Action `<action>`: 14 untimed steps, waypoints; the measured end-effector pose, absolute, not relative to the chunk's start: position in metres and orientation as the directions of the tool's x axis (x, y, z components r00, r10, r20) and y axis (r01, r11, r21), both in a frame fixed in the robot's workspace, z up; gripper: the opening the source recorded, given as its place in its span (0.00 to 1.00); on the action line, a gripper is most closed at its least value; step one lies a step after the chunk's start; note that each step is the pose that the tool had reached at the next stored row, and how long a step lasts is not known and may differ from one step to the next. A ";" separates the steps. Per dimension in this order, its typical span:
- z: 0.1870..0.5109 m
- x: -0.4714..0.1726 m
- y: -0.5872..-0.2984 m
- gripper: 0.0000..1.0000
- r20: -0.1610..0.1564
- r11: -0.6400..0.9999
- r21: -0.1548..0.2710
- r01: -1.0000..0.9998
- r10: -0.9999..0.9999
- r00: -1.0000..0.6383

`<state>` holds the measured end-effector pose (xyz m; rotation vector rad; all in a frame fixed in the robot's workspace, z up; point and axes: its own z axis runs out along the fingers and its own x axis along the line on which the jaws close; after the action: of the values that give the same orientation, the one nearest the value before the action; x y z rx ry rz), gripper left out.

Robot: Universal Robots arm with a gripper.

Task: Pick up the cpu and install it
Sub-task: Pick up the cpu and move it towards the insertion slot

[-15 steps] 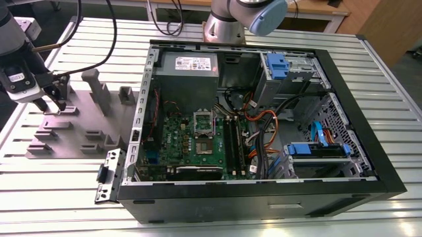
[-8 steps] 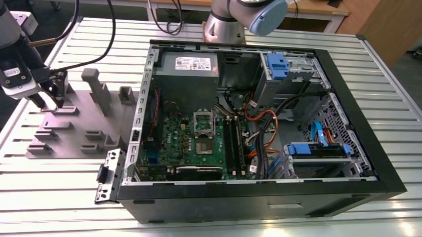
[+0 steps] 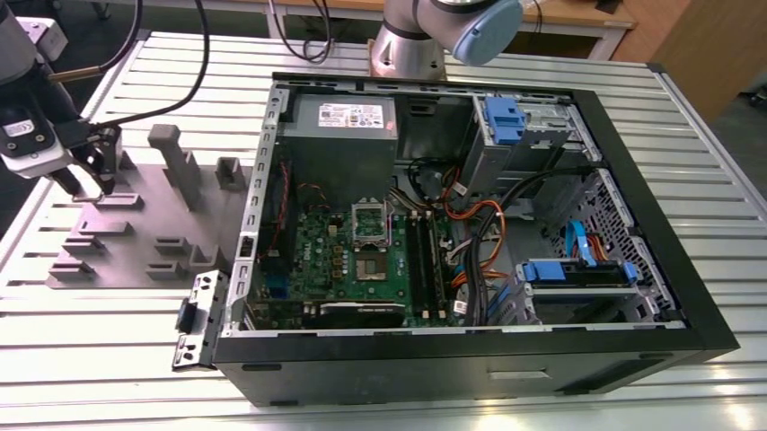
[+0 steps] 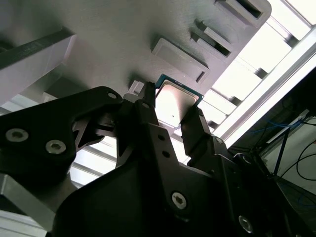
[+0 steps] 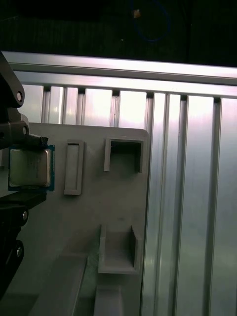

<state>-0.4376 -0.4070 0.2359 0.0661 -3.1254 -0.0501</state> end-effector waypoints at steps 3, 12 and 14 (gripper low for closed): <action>0.237 -0.438 -0.407 0.45 0.015 0.999 0.032 -0.042 -0.042 -0.999; 0.239 -0.438 -0.407 0.45 0.014 0.999 0.032 -0.042 -0.042 -0.999; 0.240 -0.438 -0.407 0.45 0.015 0.999 0.032 -0.042 -0.042 -0.999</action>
<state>-0.4376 -0.4070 0.2404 0.0660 -3.1251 -0.0498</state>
